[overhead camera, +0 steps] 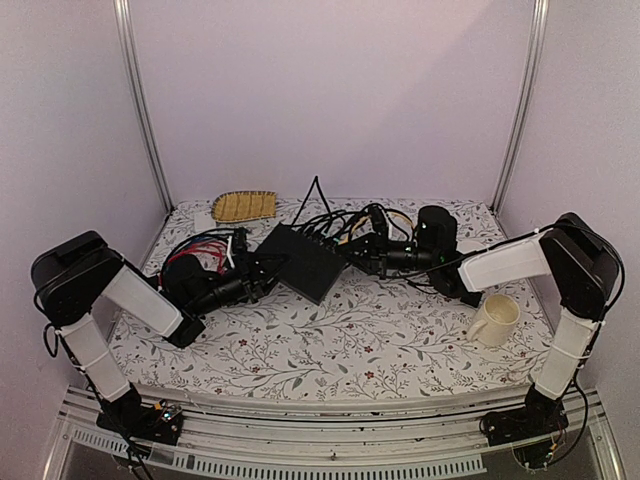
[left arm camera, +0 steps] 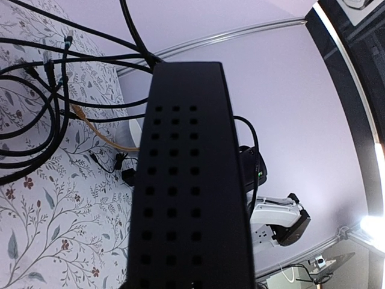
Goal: Pull the plug from the switch port
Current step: Pull the connector from the switch port, then place the connector at the corner of the board.
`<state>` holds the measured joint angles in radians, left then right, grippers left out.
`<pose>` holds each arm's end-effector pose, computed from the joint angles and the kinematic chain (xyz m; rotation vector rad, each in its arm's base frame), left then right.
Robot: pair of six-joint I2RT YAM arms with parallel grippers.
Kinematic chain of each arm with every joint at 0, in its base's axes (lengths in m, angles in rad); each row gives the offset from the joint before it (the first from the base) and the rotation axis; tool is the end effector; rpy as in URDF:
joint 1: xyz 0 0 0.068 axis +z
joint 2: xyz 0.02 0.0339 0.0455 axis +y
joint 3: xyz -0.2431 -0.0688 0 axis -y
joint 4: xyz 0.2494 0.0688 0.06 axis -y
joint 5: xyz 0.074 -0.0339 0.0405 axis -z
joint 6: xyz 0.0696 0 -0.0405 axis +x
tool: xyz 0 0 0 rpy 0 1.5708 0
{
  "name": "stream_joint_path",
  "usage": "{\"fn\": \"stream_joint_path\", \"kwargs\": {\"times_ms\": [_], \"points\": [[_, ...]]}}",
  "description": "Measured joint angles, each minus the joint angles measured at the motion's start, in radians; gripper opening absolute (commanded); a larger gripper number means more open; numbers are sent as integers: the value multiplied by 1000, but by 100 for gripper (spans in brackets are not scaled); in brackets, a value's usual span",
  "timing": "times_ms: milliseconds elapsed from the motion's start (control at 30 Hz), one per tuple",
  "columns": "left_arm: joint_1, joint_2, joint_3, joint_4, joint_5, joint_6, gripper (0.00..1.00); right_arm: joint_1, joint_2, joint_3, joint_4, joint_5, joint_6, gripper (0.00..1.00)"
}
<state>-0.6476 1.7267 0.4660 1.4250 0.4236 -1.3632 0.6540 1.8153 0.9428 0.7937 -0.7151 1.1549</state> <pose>0.2432 -0.2198 0.1569 -0.1905 1.7343 -1.8791 0.2987 0.2864 0.1870 -0.1675 2.0376 1.8502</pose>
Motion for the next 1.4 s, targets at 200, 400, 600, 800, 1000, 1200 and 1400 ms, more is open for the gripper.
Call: {"fn": "stream_joint_path", "kwargs": {"times_ms": [200,400,600,800,1000,1200,1400], "points": [[-2,-18,-27,0,-1,3,0,-27,-11,-3,0,14,-3,1],[-3,-29,-47,-4,-2,8,0,-74,-25,-4,1,35,-3,1],[-3,-40,-50,-11,-13,13,0,-78,-39,-36,4,37,-6,1],[-3,-48,-63,-18,-30,26,0,-90,-116,-95,-26,37,-31,1],[-2,-51,-82,-18,-69,32,0,-134,-204,-110,-78,33,-73,1],[5,-51,-83,-26,-100,37,0,-170,-243,-113,-126,21,-98,1],[11,-50,-73,-63,-123,48,0,-173,-252,-98,-195,-22,-106,1]]}}
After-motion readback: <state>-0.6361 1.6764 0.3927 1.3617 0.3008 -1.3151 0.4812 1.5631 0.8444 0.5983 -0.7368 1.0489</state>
